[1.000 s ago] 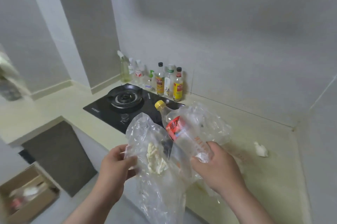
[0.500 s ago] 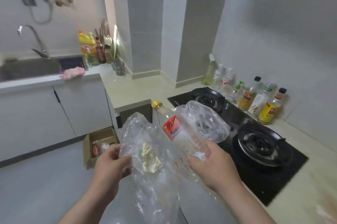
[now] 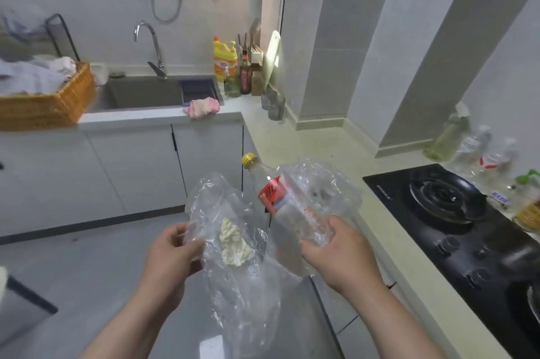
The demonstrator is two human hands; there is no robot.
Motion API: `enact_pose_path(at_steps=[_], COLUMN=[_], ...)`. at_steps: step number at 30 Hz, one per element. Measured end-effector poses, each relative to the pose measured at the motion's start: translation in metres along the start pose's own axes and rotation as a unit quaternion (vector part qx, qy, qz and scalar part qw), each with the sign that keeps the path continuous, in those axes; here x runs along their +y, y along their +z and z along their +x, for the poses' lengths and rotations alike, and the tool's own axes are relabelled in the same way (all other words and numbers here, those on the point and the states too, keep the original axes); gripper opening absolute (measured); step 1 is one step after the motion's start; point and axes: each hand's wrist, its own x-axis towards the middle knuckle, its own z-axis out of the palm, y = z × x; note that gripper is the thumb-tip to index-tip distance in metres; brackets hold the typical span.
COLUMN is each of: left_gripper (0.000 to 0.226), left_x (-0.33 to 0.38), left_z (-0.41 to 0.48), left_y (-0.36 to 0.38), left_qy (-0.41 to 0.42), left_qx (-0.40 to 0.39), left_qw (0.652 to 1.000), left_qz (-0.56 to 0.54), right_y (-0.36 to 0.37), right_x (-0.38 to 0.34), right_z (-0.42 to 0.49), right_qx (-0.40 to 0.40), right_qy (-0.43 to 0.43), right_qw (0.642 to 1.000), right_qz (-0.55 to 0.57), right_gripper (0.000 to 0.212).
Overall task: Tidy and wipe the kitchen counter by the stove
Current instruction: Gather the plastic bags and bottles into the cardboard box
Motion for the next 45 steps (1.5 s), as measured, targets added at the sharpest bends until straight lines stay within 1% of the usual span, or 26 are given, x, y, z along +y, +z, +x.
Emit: enact_pose_path(at_steps=[6,14,19,23,28,36,42,45], left_gripper=[0.032,0.031,0.030,0.032,0.035,0.032,0.032,0.032], left_x=[0.015,0.026,0.041,0.054,0.070,0.076,0.076,0.072], left_z=[0.041,0.086,0.135,0.181,0.236,0.296,0.349,0.388], left_y=[-0.044,-0.062,-0.057,-0.043,-0.023,-0.006,-0.022,-0.039], left_qy=[0.002,0.002,0.011,0.006,0.005,-0.005,-0.013,-0.027], left_qx=[0.046,0.108,0.145,0.159,0.184,0.189,0.185,0.167], left_qw=[0.999,0.993,0.989,0.987,0.983,0.982,0.983,0.986], left_qz=[-0.018,-0.037,-0.027,-0.017,-0.010,-0.007,-0.009,-0.002], right_y=[0.043,0.088,0.116,0.129,0.139,0.168,0.203,0.226], right_x=[-0.044,-0.077,-0.092,-0.102,-0.111,-0.109,-0.110,-0.117], right_z=[0.036,0.102,0.168,0.232,0.306,0.374,0.405,0.419], right_qx=[-0.034,-0.090,-0.107,-0.128,-0.144,-0.163,-0.153,-0.158], right_qy=[-0.019,-0.051,-0.086,-0.097,-0.120,-0.122,-0.109,-0.098], right_qw=[0.999,0.995,0.991,0.987,0.982,0.978,0.978,0.976], right_qz=[0.012,0.002,-0.005,0.008,-0.017,-0.044,-0.089,-0.112], right_gripper=[0.017,0.016,0.023,0.023,0.023,0.025,0.029,0.029])
